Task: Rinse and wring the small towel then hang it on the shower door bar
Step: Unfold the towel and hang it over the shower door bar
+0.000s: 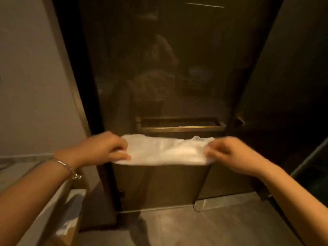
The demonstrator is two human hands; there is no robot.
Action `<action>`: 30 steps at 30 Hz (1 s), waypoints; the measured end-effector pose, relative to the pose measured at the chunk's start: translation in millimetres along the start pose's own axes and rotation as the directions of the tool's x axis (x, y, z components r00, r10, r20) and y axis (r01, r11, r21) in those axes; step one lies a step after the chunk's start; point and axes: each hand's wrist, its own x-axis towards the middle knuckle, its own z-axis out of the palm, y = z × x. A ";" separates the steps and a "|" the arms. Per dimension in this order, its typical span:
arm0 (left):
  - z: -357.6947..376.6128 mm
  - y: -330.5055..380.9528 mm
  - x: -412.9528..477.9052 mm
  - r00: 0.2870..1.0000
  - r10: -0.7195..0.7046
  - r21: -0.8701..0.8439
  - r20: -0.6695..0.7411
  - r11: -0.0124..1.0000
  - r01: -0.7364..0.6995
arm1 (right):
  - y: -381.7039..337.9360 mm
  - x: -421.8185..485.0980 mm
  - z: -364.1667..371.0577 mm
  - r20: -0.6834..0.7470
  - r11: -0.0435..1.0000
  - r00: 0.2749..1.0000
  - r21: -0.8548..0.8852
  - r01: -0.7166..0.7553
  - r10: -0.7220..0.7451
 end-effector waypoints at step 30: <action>54.5 -24.7 68.9 0.994 -0.102 -0.311 0.041 0.944 0.110 | 99.8 32.3 27.8 0.208 0.989 0.968 -0.064 -0.131 0.142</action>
